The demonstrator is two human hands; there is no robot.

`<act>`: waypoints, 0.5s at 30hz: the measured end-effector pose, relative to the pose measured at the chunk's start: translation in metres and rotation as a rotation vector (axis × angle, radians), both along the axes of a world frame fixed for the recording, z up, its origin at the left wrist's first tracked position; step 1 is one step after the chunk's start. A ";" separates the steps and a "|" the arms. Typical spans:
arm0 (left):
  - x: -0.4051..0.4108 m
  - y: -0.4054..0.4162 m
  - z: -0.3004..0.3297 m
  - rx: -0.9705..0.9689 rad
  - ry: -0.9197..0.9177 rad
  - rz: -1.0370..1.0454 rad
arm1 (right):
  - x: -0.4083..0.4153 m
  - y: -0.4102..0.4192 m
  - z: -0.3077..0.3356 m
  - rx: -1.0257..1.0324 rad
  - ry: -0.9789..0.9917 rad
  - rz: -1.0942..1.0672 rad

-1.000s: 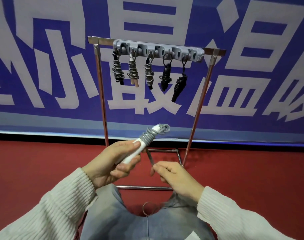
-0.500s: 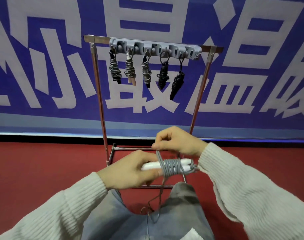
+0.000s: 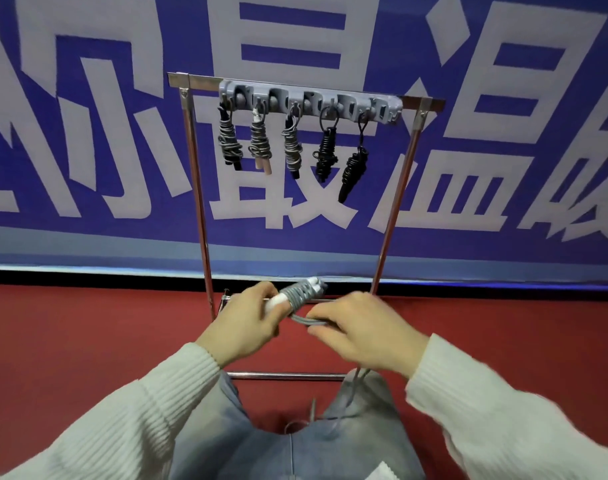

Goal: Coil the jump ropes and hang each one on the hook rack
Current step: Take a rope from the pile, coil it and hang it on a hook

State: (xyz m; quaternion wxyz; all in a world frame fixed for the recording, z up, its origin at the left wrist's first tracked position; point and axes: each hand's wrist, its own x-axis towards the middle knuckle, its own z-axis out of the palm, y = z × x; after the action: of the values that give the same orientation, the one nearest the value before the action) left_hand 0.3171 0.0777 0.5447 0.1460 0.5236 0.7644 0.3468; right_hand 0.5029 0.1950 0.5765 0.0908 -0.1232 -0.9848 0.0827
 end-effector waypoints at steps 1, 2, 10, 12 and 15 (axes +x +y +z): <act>0.003 0.000 0.001 -0.061 0.115 -0.064 | -0.002 0.004 0.014 0.082 -0.058 0.035; 0.007 -0.002 0.001 -0.104 0.178 -0.152 | -0.005 0.008 0.024 0.055 -0.090 0.065; 0.029 -0.031 0.022 0.085 -0.201 -0.461 | -0.020 0.025 0.010 -0.969 0.076 0.110; 0.023 -0.030 0.026 0.181 -0.463 -0.390 | -0.021 0.012 -0.010 -1.261 0.148 -0.041; 0.016 -0.030 0.025 0.247 -0.600 -0.337 | -0.016 -0.004 -0.030 -1.434 0.167 -0.140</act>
State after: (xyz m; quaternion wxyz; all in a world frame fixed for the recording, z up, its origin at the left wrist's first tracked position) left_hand 0.3329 0.0481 0.5700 0.3545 0.5310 0.5427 0.5457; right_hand 0.4869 0.1910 0.5465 0.0679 -0.2083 -0.6680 0.7112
